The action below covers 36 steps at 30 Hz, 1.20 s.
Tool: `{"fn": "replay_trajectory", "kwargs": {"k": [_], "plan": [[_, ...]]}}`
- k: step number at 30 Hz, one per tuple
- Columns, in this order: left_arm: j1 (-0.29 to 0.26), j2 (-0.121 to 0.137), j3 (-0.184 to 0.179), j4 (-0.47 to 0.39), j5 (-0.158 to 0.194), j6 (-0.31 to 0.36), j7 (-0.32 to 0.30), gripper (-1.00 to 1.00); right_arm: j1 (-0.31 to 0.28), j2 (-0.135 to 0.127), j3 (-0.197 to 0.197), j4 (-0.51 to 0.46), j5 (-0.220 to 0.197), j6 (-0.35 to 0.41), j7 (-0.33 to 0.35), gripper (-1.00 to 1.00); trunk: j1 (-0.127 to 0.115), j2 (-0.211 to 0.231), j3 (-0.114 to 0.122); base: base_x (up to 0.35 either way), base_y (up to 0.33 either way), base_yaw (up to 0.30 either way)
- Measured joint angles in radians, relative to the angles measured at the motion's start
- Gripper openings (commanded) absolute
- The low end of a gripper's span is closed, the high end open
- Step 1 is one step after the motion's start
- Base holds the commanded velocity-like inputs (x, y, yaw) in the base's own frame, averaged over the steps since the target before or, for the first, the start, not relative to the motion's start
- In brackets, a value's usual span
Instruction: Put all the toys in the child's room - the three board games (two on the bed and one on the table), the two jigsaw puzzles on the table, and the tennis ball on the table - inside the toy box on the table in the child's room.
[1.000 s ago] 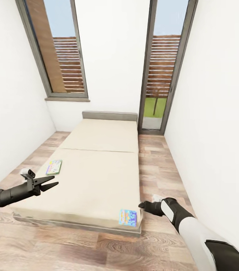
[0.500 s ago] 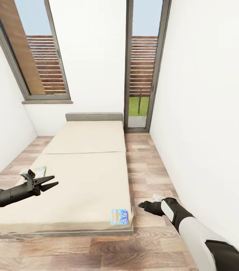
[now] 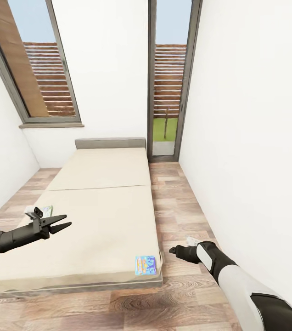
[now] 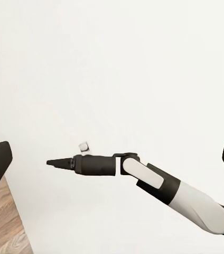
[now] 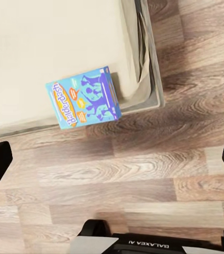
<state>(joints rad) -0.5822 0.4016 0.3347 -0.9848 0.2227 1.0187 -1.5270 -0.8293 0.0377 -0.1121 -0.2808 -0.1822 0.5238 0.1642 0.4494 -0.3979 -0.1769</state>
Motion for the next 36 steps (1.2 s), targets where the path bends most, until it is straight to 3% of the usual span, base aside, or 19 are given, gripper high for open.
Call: {"fn": "replay_trajectory", "kwargs": {"k": [36], "plan": [[0.000,0.000,0.000,0.000,0.000,0.000,0.000,1.00,0.000,0.000,-0.001,-0.002,0.000,-0.001,0.000,1.00,0.000,0.000,-0.005,0.000,0.063,0.018]]}}
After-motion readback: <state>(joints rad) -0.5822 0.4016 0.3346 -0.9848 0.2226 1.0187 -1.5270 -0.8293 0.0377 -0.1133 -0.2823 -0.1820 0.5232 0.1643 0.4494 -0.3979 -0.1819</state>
